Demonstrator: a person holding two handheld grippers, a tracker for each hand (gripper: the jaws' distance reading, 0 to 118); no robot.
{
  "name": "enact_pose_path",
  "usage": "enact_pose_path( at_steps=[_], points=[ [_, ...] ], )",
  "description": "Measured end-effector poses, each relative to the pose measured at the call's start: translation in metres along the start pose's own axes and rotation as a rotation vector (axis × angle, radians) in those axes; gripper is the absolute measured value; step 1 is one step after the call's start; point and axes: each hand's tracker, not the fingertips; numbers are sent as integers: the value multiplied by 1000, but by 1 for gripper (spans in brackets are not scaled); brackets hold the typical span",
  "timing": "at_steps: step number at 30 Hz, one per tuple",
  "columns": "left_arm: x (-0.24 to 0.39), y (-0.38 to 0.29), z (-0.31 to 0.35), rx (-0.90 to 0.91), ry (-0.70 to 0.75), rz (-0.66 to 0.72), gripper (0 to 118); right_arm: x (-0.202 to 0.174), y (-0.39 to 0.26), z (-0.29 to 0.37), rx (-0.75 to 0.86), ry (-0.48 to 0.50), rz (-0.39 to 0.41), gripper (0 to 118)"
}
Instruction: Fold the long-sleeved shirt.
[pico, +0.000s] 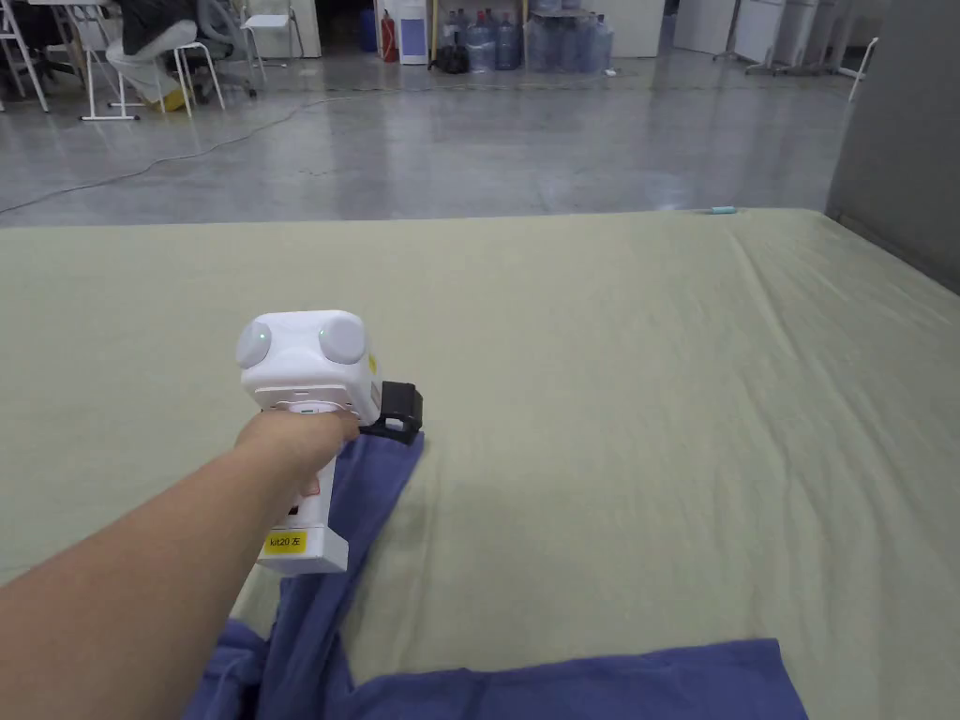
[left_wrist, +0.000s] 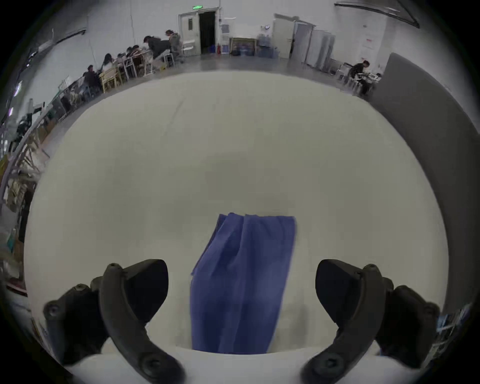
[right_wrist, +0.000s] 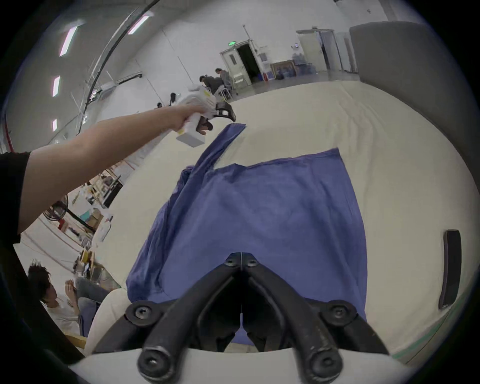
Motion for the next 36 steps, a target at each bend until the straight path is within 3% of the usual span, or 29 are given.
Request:
enact_pose_path(
  at_steps=[3, 7, 8, 9, 11, 13, 17, 18, 21, 25, 29, 36],
  points=[
    [-6, -23, -50, -106, 0, 60, 112, 2, 0, -1, -4, -3, -11, 0],
    [-14, -16, -67, -64, -7, 75, 111, 2, 0, -1, -7, 7, -6, 0],
    [-13, -13, -61, -49, 20, 67, 105, 2, -1, 0, -7, 8, -5, 0],
    [-15, -10, -51, -37, 53, 51, 88, 2, -1, -1, -10, 10, -7, 0],
    [-18, -6, -19, 30, 90, 11, 4, 3, -1, -1, -8, 5, -9, 0],
    [-34, -9, 18, 94, 7, -16, 5, 3, -1, 0, -10, 7, -9, 0],
    [-37, -61, 114, 173, -3, -71, 5, -1, -2, 0, -14, 11, 4, 0],
    [-43, -51, 121, 124, -19, -110, 5, -3, -2, 0, -17, 14, 10, 0],
    [-37, -105, 186, 163, 6, -205, 5, -7, -1, -1, -21, 18, 23, 0],
    [-38, -179, 231, 169, -52, -213, 5, -8, -1, -1, -29, 23, 18, 0],
    [-43, -276, 255, 144, -108, -178, 5, -7, -2, -3, -40, 32, 2, 0],
    [-58, -393, 219, 71, -77, -4, 5, -6, -6, -4, -57, 37, -7, 0]
  ],
)
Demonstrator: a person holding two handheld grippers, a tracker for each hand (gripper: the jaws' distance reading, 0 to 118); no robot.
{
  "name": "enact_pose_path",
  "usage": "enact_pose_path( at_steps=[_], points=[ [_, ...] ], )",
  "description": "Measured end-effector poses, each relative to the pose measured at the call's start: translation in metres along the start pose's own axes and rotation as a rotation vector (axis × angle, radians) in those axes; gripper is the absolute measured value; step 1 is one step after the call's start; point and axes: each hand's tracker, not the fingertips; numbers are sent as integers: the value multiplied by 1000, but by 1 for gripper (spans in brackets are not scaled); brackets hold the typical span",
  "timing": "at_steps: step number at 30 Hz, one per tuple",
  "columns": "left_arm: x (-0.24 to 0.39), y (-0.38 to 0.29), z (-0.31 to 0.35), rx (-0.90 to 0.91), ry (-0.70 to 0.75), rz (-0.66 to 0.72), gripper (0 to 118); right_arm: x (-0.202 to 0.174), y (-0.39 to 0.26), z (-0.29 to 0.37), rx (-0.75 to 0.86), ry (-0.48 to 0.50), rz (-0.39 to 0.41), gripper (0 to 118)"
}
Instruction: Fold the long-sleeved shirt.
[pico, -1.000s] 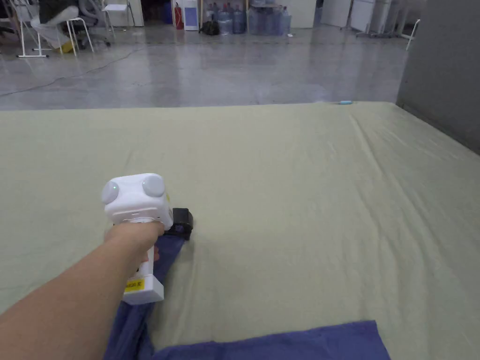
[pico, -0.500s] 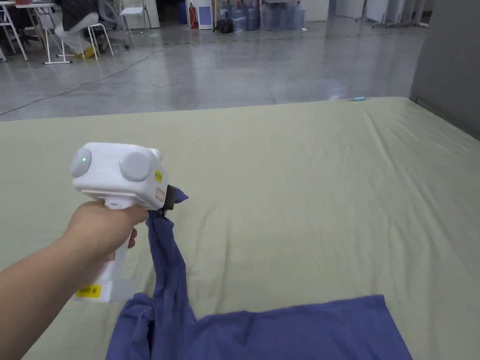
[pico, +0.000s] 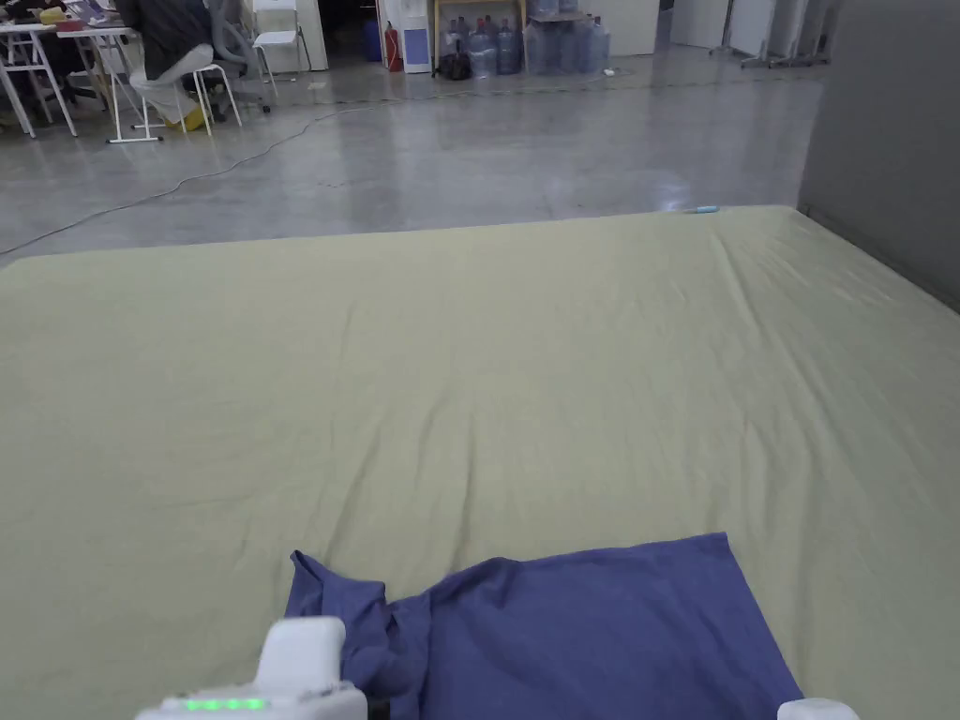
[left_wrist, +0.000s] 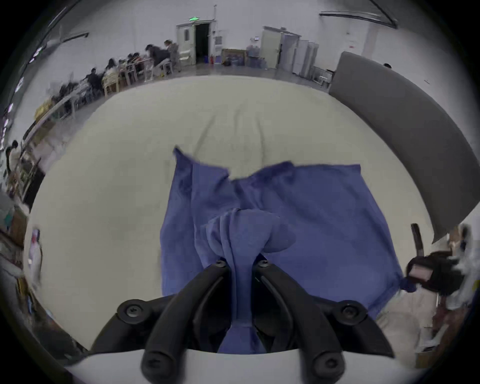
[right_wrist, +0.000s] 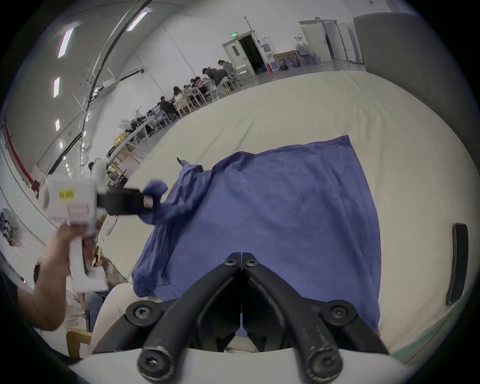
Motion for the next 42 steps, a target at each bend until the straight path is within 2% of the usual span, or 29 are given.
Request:
enact_pose_path(
  at_steps=[4, 5, 6, 7, 8, 10, 12, 14, 17, 18, 19, 20, 21, 22, 23, 25, 26, 28, 30, 31, 32, 33, 34, 35, 37, 38, 41, 42],
  points=[
    [-9, -26, -45, -41, 42, 17, 8, 1, 0, 0, -2, -3, -9, 0],
    [-13, -29, -56, -46, 44, 20, 22, 2, -1, 1, -1, -4, -11, 0],
    [-5, -37, -57, -61, 78, 4, 53, 2, -1, 1, 0, -7, -13, 0],
    [-6, -39, -65, -74, 52, 1, 99, 3, 0, 1, -1, -9, -16, 0],
    [-6, -41, -74, -112, 38, -10, 118, 4, -1, 2, -1, -9, -20, 0],
    [-7, -50, -80, -143, 47, -17, 116, 8, 0, 2, -1, -11, -33, 0],
    [-13, -46, -58, -93, 3, 33, 116, 12, -1, 4, 5, -12, -50, 0],
    [-15, -36, -3, 16, -80, 107, 116, 14, -2, 7, 16, -10, -69, 0],
    [-17, -46, 52, 159, -53, 139, 115, 13, -1, 7, 24, -13, -71, 0],
    [-26, -53, 50, 147, -57, 124, 109, 11, -1, 7, 24, -16, -66, 0],
    [-27, -60, 52, 116, -57, 87, 77, 9, -2, 8, 25, -20, -58, 0],
    [-25, -71, 52, 59, -33, 33, 27, 6, -2, 7, 26, -24, -48, 0],
    [-24, -79, 48, 46, -17, 16, 0, 5, -2, 6, 26, -25, -44, 0],
    [-4, -82, 70, 18, 22, 5, 0, 3, -2, 6, 26, -27, -38, 0],
    [0, -91, 71, -27, 4, 52, 0, 0, -2, 5, 25, -33, -29, 0],
    [1, -94, 68, -76, -96, 120, 0, -3, -2, 4, 22, -39, -18, 0],
    [-24, -85, 42, -126, -140, 187, 0, -5, -2, 4, 22, -43, -12, 0],
    [-39, -53, 29, -86, -126, 178, 0, -7, -1, 3, 22, -49, 0, 0],
    [-58, -19, 1, -51, -133, 184, 16, -7, 0, 3, 19, -60, 5, 0],
    [-70, 8, -15, -30, -141, 187, 29, -6, 1, 3, 17, -62, 4, 0],
    [-82, 37, -38, -44, -132, 188, 79, -5, 3, 3, 15, -63, 1, 0],
    [-92, 59, -58, -58, -115, 185, 118, -3, 5, 4, 14, -68, -4, 0],
    [-78, 73, -56, 50, -84, 160, 114, -1, 7, 4, 10, -72, -16, 0],
    [-74, 91, -74, -11, -17, 140, 115, 2, 9, 4, 4, -73, -40, 0],
    [-78, 117, -110, -82, 10, 111, 115, 8, 15, 2, -16, -78, -74, 0],
    [-58, 124, -102, -115, 35, 104, 115, 11, 19, 1, -20, -94, -88, 0],
    [-43, 135, -121, -163, 21, 117, 113, 20, 31, -2, -27, -132, -101, 0],
    [-52, 134, -139, -179, 15, 121, 109, 22, 34, -3, -30, -147, -102, 0]
  ],
)
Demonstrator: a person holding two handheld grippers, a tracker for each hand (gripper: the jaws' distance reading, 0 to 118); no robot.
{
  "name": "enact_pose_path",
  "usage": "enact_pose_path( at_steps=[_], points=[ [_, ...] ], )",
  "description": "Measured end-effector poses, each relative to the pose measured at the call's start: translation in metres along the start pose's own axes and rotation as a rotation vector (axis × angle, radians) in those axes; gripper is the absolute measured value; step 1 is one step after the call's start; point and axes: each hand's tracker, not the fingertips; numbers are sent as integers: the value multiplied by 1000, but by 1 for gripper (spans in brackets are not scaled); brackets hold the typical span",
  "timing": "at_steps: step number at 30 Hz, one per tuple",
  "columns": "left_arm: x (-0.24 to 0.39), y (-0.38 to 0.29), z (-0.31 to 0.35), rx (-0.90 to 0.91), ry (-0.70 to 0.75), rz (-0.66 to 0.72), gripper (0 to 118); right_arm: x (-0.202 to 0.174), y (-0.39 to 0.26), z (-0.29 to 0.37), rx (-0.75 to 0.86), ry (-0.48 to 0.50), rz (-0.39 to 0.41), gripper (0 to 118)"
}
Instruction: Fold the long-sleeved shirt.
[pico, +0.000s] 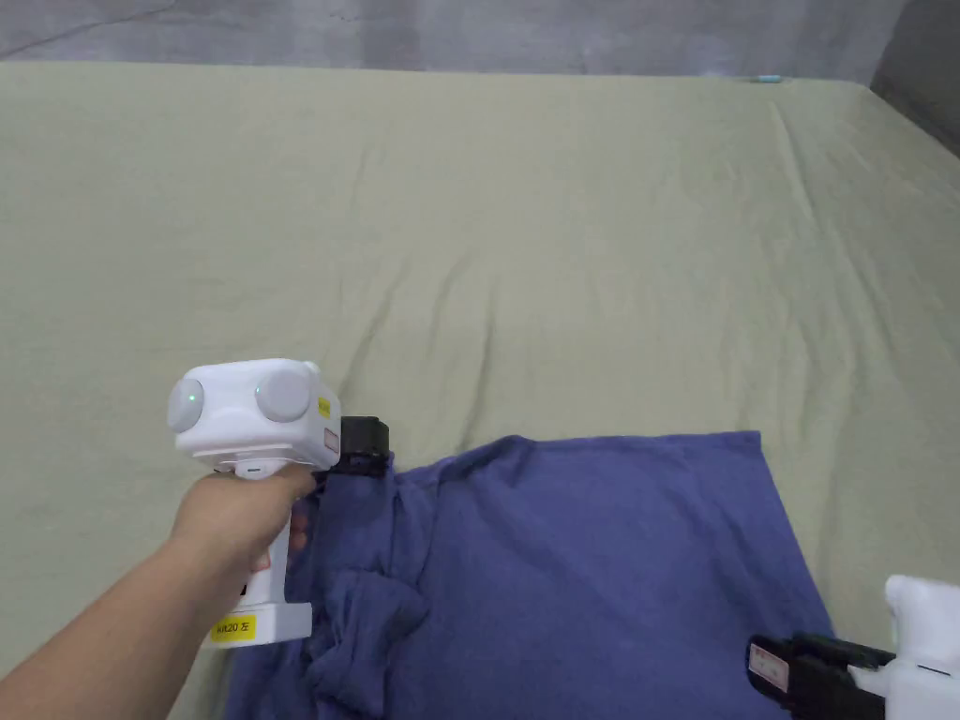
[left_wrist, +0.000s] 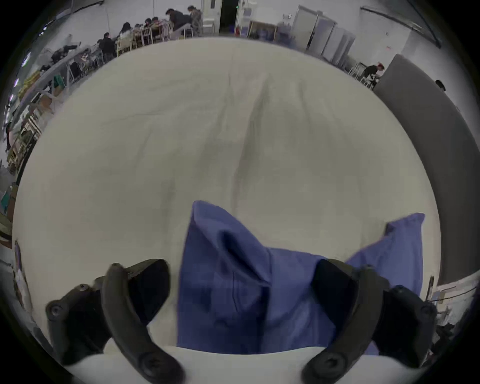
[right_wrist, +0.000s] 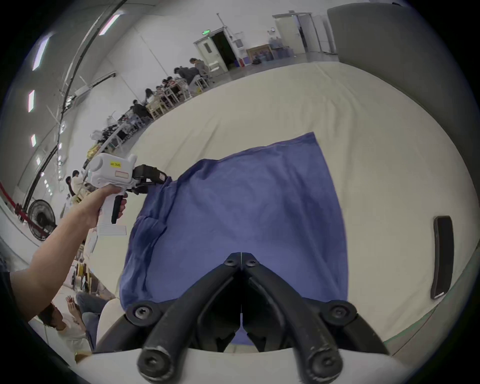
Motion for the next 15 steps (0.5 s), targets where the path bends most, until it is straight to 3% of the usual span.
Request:
enact_pose_path(
  at_steps=[3, 5, 6, 7, 10, 12, 13, 15],
  points=[
    [10, 1, 3, -16, 37, -37, 101, 10, 16, -5, -21, -30, -6, 0],
    [3, 9, 5, -13, 93, -69, 55, 17, 32, -10, -43, -53, -15, 0],
    [0, 12, 12, 9, 107, -75, 21, 21, 42, -12, -50, -63, -15, 0],
    [-4, 16, 19, 25, 103, -79, 6, 25, 56, -16, -55, -76, -12, 0],
    [-19, 20, 23, 15, -52, 3, 6, 33, 99, -29, -58, -104, 12, 0],
    [-14, 20, 27, 35, -10, -32, 6, 37, 134, -44, -63, -119, 15, 0],
    [-12, 22, 30, 48, -10, -66, 6, 41, 154, -54, -71, -117, 9, 19],
    [-11, 28, 36, 61, -15, -74, 6, 48, 187, -79, -137, -75, -28, 95]
  ],
)
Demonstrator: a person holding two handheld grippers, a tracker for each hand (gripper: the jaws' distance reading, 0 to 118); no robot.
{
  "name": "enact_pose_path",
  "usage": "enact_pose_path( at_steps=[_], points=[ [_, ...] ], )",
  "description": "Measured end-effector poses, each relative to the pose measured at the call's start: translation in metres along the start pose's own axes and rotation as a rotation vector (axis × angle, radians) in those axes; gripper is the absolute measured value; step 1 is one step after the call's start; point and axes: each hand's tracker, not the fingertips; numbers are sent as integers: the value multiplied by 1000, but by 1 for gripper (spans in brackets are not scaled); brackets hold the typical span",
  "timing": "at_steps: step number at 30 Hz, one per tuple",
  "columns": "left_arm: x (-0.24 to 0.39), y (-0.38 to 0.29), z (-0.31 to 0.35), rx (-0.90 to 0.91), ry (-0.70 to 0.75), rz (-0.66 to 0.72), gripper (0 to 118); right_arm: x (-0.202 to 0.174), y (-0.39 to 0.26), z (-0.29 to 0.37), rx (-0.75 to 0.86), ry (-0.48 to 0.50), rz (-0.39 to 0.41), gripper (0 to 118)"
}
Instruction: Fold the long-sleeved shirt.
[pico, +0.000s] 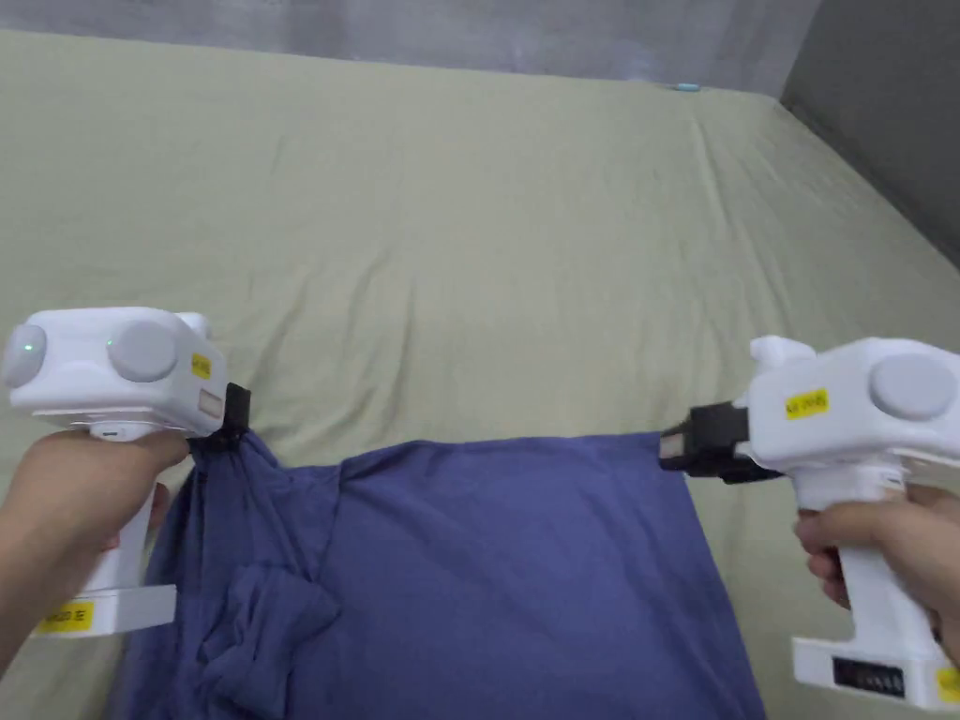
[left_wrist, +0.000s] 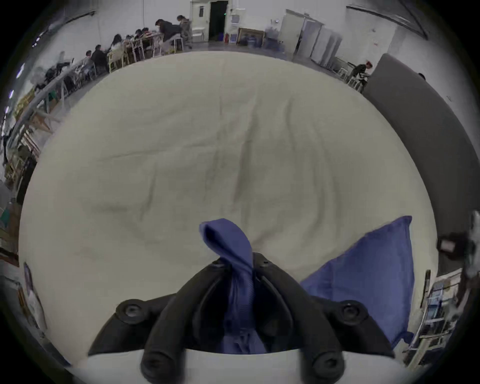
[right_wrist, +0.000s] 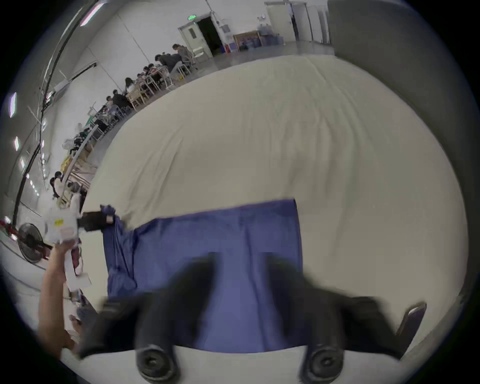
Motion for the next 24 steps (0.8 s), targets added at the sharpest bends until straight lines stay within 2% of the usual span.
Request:
enact_pose_path(
  at_steps=[1, 5, 8, 11, 12, 13, 14, 15, 16, 17, 18, 19, 20, 21, 22, 24],
  points=[
    [5, -2, 6, 10, -10, 0, 6, 4, 20, -17, -46, 16, -20, 118],
    [8, 12, 13, 30, -23, 4, 6, 10, 62, -65, -98, -117, -113, 118],
    [9, 19, 16, 38, -6, -16, 6, 15, 68, -97, -179, -158, -183, 118],
    [11, 16, 15, 24, -5, -19, 6, 16, 64, -122, -219, -201, -200, 114],
    [11, 14, 13, 16, 3, -22, 6, 14, 63, -127, -220, -211, -197, 106],
    [10, 12, 11, 9, 11, -29, 6, 11, 63, -132, -218, -247, -189, 89],
    [10, 10, 8, 2, 21, -36, 6, 8, 63, -133, -219, -330, -159, 85],
    [10, 8, 6, -5, 29, -42, 6, 11, 66, -138, -216, -287, -160, 85],
    [10, 6, 3, -9, 33, -44, 6, 8, 67, -136, -214, -307, -138, 79],
    [7, 6, 2, -13, 33, -43, 6, 3, 67, -131, -205, -336, -98, 64],
    [6, 4, 2, -12, 32, -41, 6, -2, 67, -127, -200, -356, -46, 40],
    [5, 2, 3, -8, 34, -36, 6, -6, 68, -121, -194, -364, 12, 0],
    [6, 0, 5, -4, 34, -33, 6, -7, 67, -114, -197, -330, 42, 0],
    [5, 0, 7, 1, 30, -32, 6, -9, 64, -108, -186, -301, 29, 0],
    [5, -2, 11, 5, 25, -34, 6, -9, 63, -102, -188, -292, 65, 0],
    [6, -7, 22, 21, 7, -40, 6, -16, 53, -83, -149, -270, 81, 0]
  ],
)
